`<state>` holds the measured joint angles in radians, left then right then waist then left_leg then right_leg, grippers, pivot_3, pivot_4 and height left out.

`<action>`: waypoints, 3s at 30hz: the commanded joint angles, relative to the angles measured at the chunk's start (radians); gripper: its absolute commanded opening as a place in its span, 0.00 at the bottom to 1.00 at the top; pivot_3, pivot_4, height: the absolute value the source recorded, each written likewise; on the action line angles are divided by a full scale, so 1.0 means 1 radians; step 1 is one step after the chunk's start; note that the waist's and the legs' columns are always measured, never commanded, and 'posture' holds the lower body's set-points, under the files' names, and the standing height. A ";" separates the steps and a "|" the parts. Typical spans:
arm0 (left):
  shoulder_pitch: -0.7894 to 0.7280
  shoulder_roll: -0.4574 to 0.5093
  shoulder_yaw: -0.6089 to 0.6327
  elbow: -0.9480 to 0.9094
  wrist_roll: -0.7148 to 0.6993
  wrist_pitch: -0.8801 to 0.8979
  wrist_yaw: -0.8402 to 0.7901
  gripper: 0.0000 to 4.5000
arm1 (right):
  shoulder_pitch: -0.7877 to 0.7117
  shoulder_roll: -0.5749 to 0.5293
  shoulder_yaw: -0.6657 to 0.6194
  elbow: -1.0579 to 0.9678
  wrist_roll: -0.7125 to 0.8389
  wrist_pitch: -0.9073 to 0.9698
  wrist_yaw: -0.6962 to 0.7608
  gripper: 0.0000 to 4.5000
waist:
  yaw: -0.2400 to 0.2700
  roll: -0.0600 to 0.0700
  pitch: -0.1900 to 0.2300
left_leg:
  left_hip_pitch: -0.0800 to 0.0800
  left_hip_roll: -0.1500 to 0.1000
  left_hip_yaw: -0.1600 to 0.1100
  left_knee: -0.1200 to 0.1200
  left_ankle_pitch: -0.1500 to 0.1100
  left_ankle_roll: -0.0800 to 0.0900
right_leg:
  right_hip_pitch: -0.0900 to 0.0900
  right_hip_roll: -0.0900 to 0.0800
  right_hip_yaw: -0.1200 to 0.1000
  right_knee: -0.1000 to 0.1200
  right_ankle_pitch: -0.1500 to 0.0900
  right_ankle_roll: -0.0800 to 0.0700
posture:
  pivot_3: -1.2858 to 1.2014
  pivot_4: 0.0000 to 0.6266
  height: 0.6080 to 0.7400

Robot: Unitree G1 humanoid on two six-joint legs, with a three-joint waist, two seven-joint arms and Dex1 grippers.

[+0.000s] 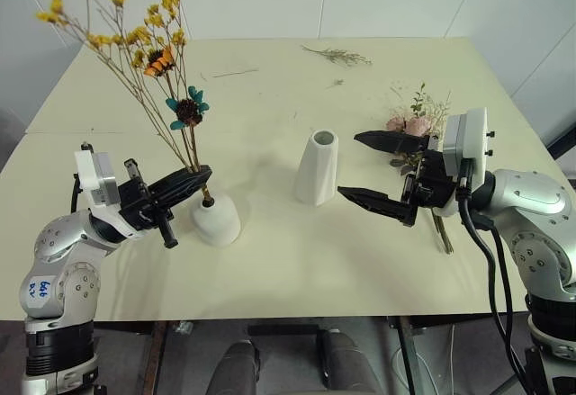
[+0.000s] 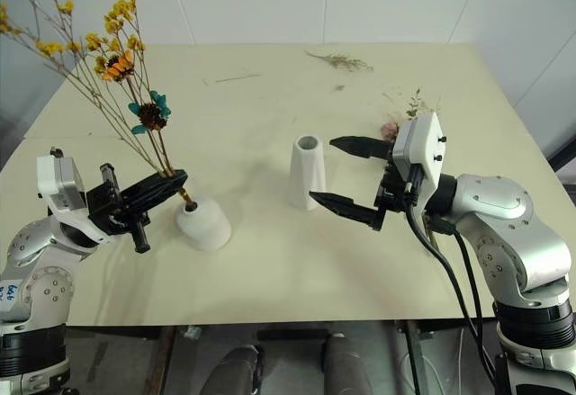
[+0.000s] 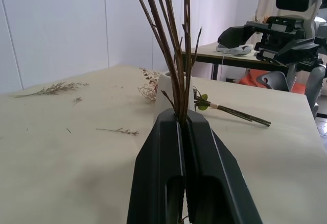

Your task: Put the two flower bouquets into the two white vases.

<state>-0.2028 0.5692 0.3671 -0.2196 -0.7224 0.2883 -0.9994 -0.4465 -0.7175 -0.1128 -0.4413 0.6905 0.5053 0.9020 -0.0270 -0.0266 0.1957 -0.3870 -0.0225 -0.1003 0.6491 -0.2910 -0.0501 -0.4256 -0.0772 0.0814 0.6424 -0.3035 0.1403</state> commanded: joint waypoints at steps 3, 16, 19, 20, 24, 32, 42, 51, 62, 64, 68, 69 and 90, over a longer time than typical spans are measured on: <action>0.025 0.012 0.015 -0.020 -0.008 -0.029 -0.007 0.00 | -0.007 0.010 -0.011 -0.024 0.002 -0.019 -0.007 1.00 | 0.000 0.000 0.000 | 0.000 0.000 0.000 0.000 0.000 0.000 | 0.000 0.000 0.000 0.000 0.000 0.000 | 0.52 0.24 1.00; 0.016 -0.016 -0.011 0.002 0.001 -0.035 0.036 0.05 | -0.011 0.026 -0.009 -0.023 -0.007 -0.019 -0.011 1.00 | 0.000 0.000 0.000 | 0.000 0.000 0.000 0.000 0.000 0.000 | 0.000 0.000 0.000 -0.001 0.000 0.000 | 0.52 0.24 1.00; 0.019 -0.010 -0.012 0.002 0.005 -0.024 0.053 0.22 | -0.012 0.028 -0.008 -0.021 -0.008 -0.020 -0.012 1.00 | 0.000 0.000 0.000 | 0.000 0.000 0.000 0.000 0.000 0.000 | 0.000 0.000 0.000 -0.001 0.000 0.000 | 0.52 0.24 1.00; 0.019 -0.011 -0.012 0.001 -0.003 -0.022 0.048 0.30 | -0.012 0.028 -0.007 -0.022 -0.009 -0.021 -0.012 1.00 | 0.000 0.000 0.000 | 0.000 0.000 0.000 0.000 0.000 0.000 | 0.000 0.000 0.000 -0.001 0.000 0.000 | 0.52 0.24 1.00; 0.030 -0.003 -0.029 -0.010 0.022 -0.036 0.035 0.57 | -0.013 0.034 -0.006 -0.022 -0.011 -0.023 -0.014 1.00 | 0.000 0.000 0.000 | 0.000 0.000 0.000 -0.001 0.000 0.000 | 0.000 0.000 0.000 -0.001 0.000 0.000 | 0.52 0.24 1.00; 0.049 0.088 0.028 -0.007 0.012 -0.042 -0.019 0.99 | -0.007 0.039 -0.012 -0.010 -0.020 -0.029 -0.009 1.00 | -0.002 0.000 0.000 | 0.000 0.000 0.000 -0.001 0.000 0.000 | 0.000 0.000 0.000 -0.001 0.000 0.000 | 0.52 0.24 1.00; 0.183 0.393 0.186 -0.013 -0.112 0.151 -0.247 0.99 | -0.036 -0.073 -0.116 0.114 0.000 0.070 -0.016 1.00 | 0.000 0.001 0.001 | -0.001 0.001 0.000 -0.003 -0.001 0.001 | 0.000 0.000 0.000 -0.006 0.000 -0.001 | 0.52 0.24 1.00; -0.121 0.441 0.091 -0.080 -0.333 0.373 -0.176 0.99 | -0.051 -0.303 -0.120 0.190 -0.042 0.405 -0.116 1.00 | -0.001 0.003 0.002 | -0.001 0.001 -0.001 -0.004 -0.001 0.002 | 0.002 -0.001 -0.003 -0.009 0.000 -0.001 | 0.52 0.24 1.00; -0.306 0.383 -0.087 -0.041 -0.237 0.335 -0.233 0.99 | -0.212 -0.315 0.069 0.376 -0.165 0.716 -0.241 1.00 | -0.006 0.004 0.002 | -0.002 0.001 0.004 -0.003 -0.001 0.002 | -0.001 0.001 0.001 -0.008 0.000 0.000 | 0.52 0.24 1.00; -0.296 0.378 -0.078 -0.059 -0.242 0.341 -0.224 0.99 | -0.218 -0.318 0.086 0.408 -0.184 0.719 -0.241 1.00 | -0.004 0.004 0.003 | -0.002 0.001 0.004 -0.003 -0.001 0.002 | -0.002 0.001 0.001 -0.008 0.000 0.000 | 0.52 0.24 1.00; -0.258 0.373 -0.059 -0.093 -0.259 0.357 -0.208 0.99 | -0.281 -0.296 0.124 0.500 -0.201 0.769 -0.231 1.00 | -0.005 0.005 0.003 | -0.003 0.001 0.004 -0.003 -0.002 0.003 | -0.002 0.001 0.002 -0.010 0.001 0.000 | 0.52 0.24 1.00; -0.251 0.374 -0.054 -0.100 -0.264 0.361 -0.205 0.99 | -0.296 -0.291 0.134 0.518 -0.203 0.782 -0.227 1.00 | -0.006 0.005 0.003 | -0.003 0.001 0.005 -0.003 -0.002 0.003 | -0.002 0.001 0.003 -0.010 0.001 0.000 | 0.52 0.24 1.00; -0.210 0.379 -0.008 -0.141 -0.276 0.372 -0.184 1.00 | -0.376 -0.250 0.340 0.677 -0.315 0.752 -0.068 0.02 | -0.004 0.005 0.003 | -0.003 0.001 0.005 -0.002 -0.002 0.003 | -0.002 0.001 0.003 -0.009 0.001 0.001 | 0.52 0.24 1.00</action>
<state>-0.4147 0.9412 0.3283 -0.3442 -0.9797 0.6644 -1.1846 -0.8274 -0.9644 0.2572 0.2472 0.3814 1.2643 0.8236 -0.0313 -0.0217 0.1986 -0.3900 -0.0214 -0.0955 0.6469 -0.2928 -0.0474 -0.4278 -0.0759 0.0841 0.6336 -0.3024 0.1413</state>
